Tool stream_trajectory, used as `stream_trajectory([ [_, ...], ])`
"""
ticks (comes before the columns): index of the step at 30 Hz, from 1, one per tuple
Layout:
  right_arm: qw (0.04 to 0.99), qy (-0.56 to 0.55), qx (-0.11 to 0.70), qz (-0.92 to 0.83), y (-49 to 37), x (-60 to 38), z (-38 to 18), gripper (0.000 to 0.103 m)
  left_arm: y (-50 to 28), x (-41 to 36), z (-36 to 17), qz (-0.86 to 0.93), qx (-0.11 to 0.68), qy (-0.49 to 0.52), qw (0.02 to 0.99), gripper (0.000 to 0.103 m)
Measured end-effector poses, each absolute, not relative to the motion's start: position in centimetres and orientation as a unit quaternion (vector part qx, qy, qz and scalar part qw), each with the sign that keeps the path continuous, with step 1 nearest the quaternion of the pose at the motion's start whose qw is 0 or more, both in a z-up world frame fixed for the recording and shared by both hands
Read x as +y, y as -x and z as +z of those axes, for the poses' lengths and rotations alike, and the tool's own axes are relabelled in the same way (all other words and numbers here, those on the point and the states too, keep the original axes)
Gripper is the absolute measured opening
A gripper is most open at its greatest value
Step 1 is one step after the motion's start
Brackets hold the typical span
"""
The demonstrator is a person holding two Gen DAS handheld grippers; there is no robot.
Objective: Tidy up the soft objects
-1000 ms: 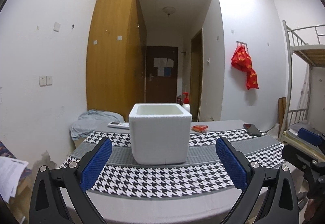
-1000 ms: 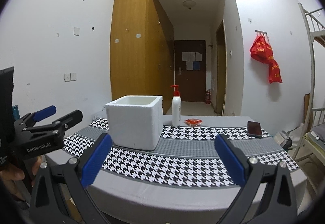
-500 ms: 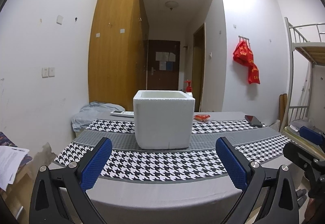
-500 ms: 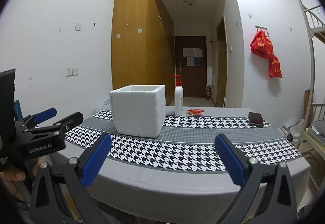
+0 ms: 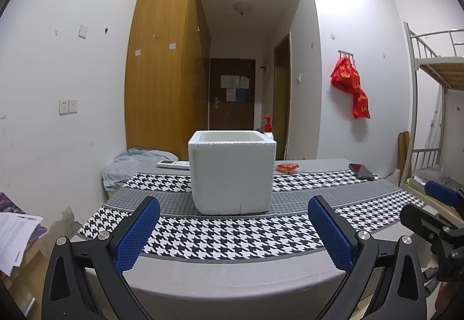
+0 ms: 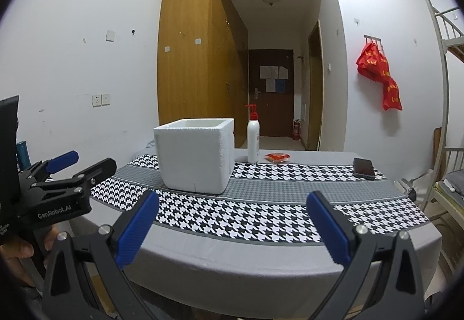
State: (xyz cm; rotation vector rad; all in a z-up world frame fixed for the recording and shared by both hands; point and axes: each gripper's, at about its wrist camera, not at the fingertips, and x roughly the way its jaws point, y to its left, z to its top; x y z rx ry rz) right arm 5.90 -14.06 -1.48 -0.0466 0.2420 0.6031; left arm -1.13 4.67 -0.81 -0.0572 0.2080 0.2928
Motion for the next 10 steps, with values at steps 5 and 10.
stream_trajectory([
  [5, 0.947, 0.024, 0.119, 0.297, -5.78, -13.93, -1.49, 0.103, 1.3, 4.67, -0.77, 0.15, 0.101, 0.03, 0.983, 0.102],
  [10, 0.947, 0.025, 0.12, 0.297, -5.85, -13.86, -1.44, 0.102, 1.12, 4.62, -0.73, 0.15, 0.103, 0.027, 0.983, 0.102],
])
